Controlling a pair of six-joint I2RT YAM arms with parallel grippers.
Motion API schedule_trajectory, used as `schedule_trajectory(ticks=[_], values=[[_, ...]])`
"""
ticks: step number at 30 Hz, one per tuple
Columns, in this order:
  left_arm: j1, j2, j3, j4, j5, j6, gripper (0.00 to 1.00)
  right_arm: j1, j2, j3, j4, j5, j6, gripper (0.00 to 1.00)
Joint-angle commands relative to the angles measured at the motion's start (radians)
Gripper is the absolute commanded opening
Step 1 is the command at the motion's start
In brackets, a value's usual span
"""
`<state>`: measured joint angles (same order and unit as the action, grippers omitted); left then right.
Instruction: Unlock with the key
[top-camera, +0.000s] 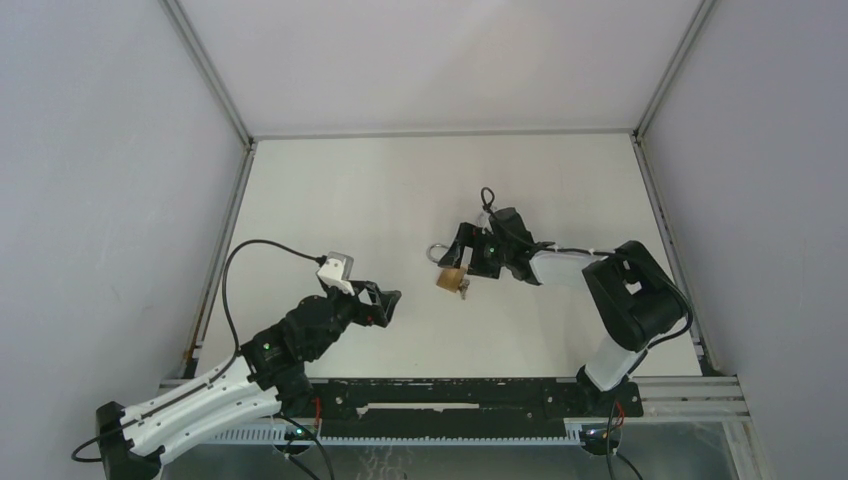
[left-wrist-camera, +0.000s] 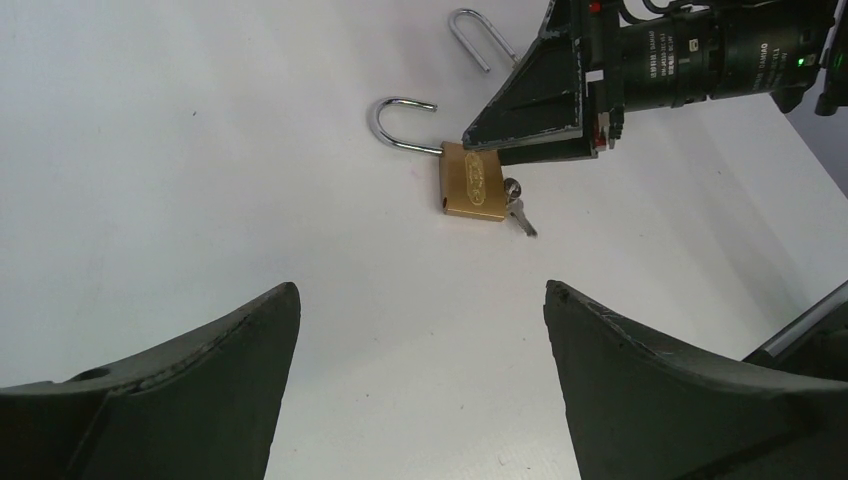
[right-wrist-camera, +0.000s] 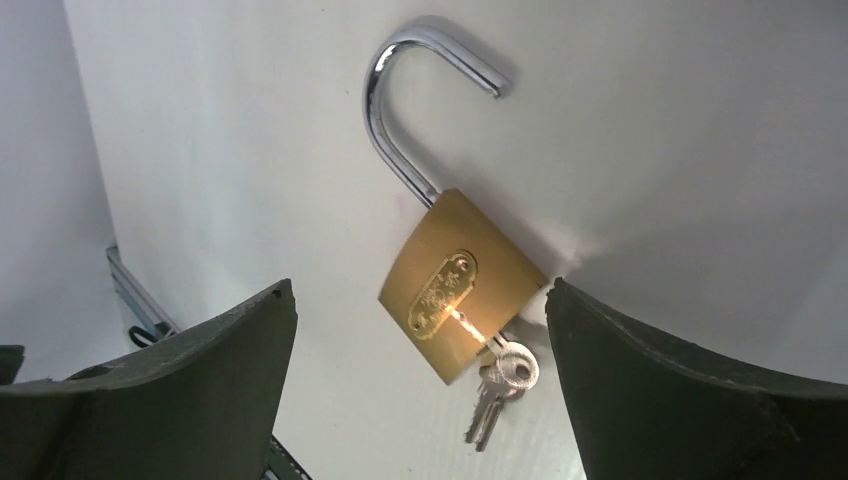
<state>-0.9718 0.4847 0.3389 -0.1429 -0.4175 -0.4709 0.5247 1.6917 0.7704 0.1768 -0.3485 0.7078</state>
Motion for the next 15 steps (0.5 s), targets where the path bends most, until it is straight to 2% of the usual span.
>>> schedule_trajectory(ticks=[1, 9, 15], values=[[0.005, 0.004, -0.035, 0.042, -0.027, -0.002, 0.94, -0.022, -0.07, 0.031, -0.12, 0.065, -0.08, 0.99], [0.005, 0.002, -0.025, 0.023, -0.073, 0.013, 0.95, -0.056, -0.177, 0.064, -0.249, 0.129, -0.155, 0.99], [0.005, -0.001, 0.056, -0.096, -0.245, 0.062, 0.98, -0.087, -0.301, 0.096, -0.346, 0.206, -0.225, 0.99]])
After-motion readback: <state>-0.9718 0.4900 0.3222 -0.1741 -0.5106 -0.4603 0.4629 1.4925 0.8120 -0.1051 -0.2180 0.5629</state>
